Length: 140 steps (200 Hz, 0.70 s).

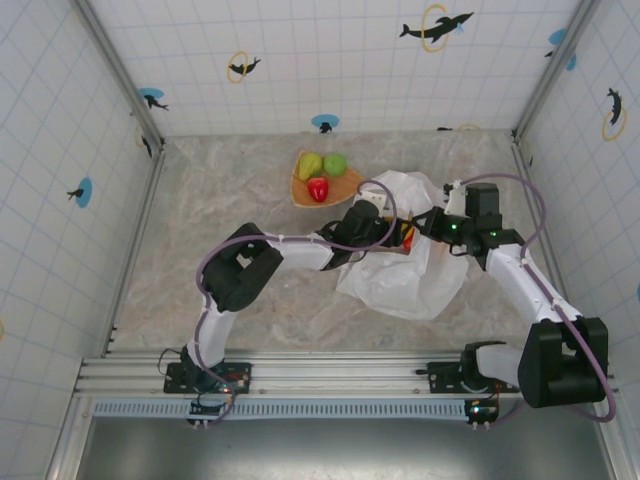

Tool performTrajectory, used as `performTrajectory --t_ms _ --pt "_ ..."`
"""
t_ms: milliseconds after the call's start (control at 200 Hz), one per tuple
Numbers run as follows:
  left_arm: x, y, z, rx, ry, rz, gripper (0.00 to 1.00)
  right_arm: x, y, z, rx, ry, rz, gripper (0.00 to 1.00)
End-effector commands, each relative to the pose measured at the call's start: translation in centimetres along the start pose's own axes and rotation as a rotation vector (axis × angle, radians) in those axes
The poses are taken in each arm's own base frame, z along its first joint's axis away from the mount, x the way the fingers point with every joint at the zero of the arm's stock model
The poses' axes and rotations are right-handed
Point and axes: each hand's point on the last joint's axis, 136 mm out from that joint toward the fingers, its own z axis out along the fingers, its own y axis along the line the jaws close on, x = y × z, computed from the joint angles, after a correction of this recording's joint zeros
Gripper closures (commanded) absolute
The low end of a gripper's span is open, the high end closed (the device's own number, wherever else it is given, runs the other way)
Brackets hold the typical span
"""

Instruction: Place the fruits into the plastic bag

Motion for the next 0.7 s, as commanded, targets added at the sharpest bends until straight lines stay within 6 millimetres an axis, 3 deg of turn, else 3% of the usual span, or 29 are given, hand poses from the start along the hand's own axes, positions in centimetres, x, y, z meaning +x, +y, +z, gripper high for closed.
performTrajectory --t_ms 0,330,696 --pt "-0.6 0.4 0.1 -0.037 -0.015 0.033 0.27 0.4 -0.4 0.1 0.006 0.006 -0.011 0.97" --pt "-2.1 -0.5 -1.8 -0.041 -0.023 0.119 0.11 0.4 -0.9 0.2 0.02 0.005 -0.006 0.97" --pt "-2.9 -1.5 -3.8 0.008 -0.022 0.14 0.02 0.0 -1.2 0.1 0.035 0.002 -0.008 0.97"
